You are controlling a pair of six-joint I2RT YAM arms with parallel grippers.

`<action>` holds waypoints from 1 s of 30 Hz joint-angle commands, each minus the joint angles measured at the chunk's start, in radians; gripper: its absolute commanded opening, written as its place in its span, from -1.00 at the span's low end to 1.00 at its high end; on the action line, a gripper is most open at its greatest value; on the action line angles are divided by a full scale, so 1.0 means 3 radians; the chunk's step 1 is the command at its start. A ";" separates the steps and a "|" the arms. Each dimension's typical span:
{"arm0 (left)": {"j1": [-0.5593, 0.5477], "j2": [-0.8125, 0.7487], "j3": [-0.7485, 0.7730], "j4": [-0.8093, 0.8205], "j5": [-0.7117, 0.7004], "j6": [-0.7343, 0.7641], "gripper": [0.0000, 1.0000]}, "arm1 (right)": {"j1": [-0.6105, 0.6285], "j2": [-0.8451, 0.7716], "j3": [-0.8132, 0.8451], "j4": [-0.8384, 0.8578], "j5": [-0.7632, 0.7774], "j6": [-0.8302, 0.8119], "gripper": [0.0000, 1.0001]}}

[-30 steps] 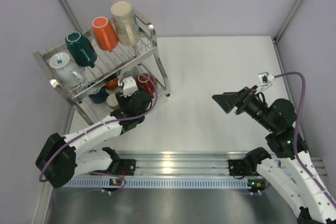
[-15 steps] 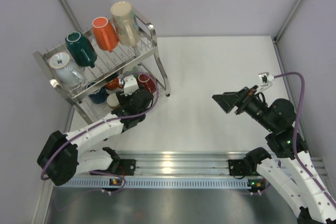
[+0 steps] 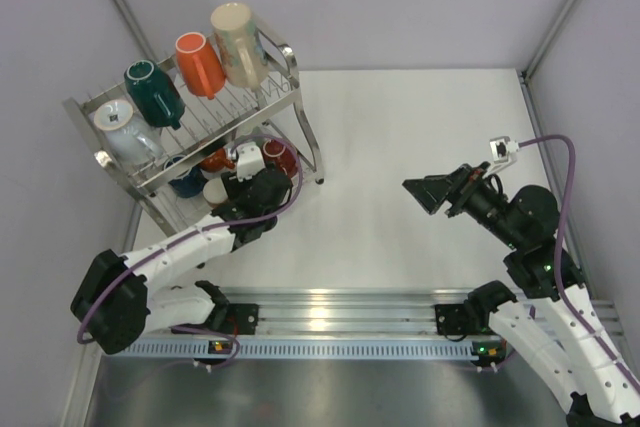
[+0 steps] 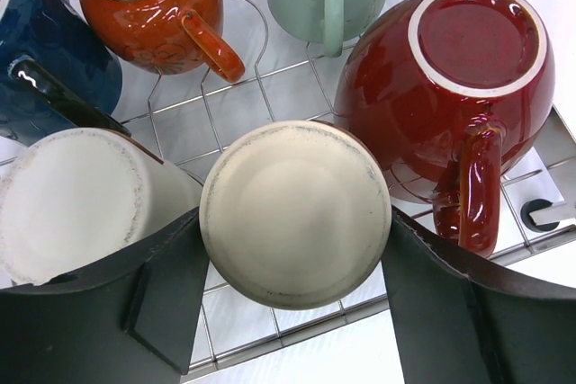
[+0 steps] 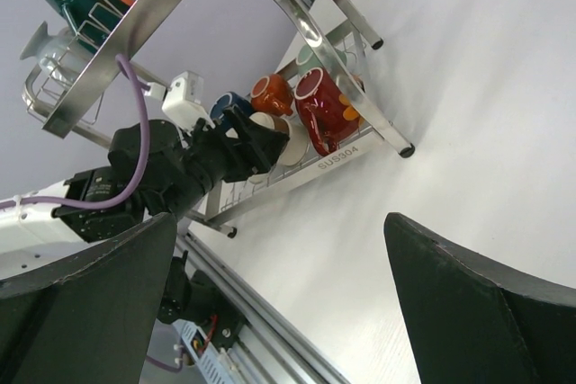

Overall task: Load the cups into the dish rack
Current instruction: Place the cup upside down on the dish rack

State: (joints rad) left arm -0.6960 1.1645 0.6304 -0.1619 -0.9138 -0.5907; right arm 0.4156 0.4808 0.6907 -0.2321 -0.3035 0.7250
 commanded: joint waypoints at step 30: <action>-0.0001 -0.0200 0.0435 -0.0273 0.0029 0.0276 0.62 | -0.0041 0.0033 0.0152 0.0048 0.0014 -0.0029 0.99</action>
State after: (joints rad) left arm -0.6964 1.1412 0.7040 -0.2317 -0.9047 -0.5438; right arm 0.4156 0.4919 0.6907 -0.2325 -0.3038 0.7250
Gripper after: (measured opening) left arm 0.816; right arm 0.993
